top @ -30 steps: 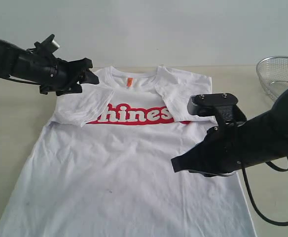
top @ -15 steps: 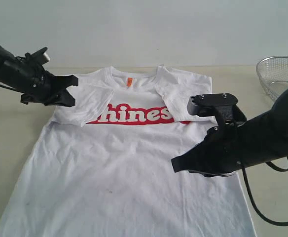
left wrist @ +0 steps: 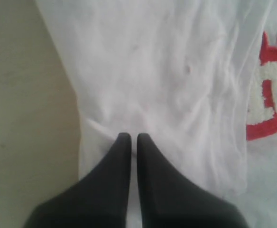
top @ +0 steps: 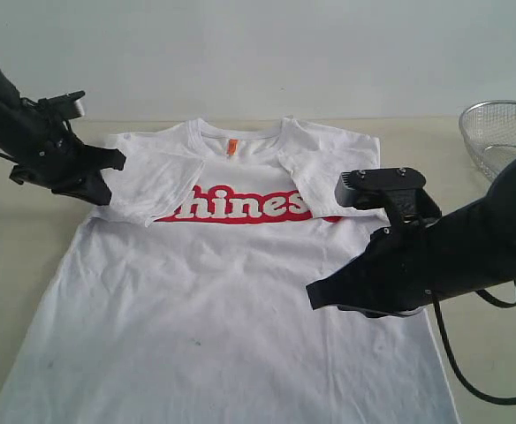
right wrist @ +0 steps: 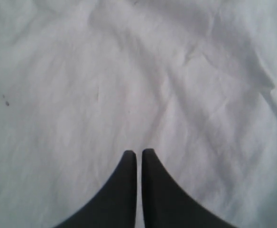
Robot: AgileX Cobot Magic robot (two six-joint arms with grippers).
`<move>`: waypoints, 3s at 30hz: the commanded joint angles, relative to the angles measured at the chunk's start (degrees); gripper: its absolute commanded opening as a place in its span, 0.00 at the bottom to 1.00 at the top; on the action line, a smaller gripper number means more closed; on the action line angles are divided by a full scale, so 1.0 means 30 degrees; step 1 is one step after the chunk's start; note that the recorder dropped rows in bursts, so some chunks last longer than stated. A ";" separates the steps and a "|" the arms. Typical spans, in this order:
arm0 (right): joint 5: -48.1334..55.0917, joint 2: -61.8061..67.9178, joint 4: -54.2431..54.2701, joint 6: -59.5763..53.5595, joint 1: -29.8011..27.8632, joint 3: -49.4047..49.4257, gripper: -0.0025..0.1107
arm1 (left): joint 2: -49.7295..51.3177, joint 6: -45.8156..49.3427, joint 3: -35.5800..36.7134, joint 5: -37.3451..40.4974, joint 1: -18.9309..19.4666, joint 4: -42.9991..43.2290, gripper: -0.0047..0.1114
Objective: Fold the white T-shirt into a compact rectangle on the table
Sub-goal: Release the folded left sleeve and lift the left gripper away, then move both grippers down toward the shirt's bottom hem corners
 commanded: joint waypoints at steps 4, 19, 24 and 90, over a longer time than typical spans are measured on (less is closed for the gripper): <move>0.0049 -0.0175 0.0040 -0.0207 0.0043 0.0047 0.02 | 0.1008 -0.0629 0.0057 -0.0285 0.0013 0.0475 0.08; 0.0087 -0.0175 0.0040 -0.0207 0.0043 0.0047 0.02 | -0.0722 -0.0729 -0.2383 -0.0868 0.0256 0.0643 0.08; 0.0053 -0.0175 0.0040 -0.0274 0.0043 0.0047 0.02 | 0.0396 -0.1266 -0.5345 -0.0764 0.0551 0.0643 0.08; 0.1002 -0.6790 -0.0031 0.2689 0.0004 0.3408 0.15 | -1.4448 -0.0881 1.2425 -0.0234 0.0928 0.0017 0.08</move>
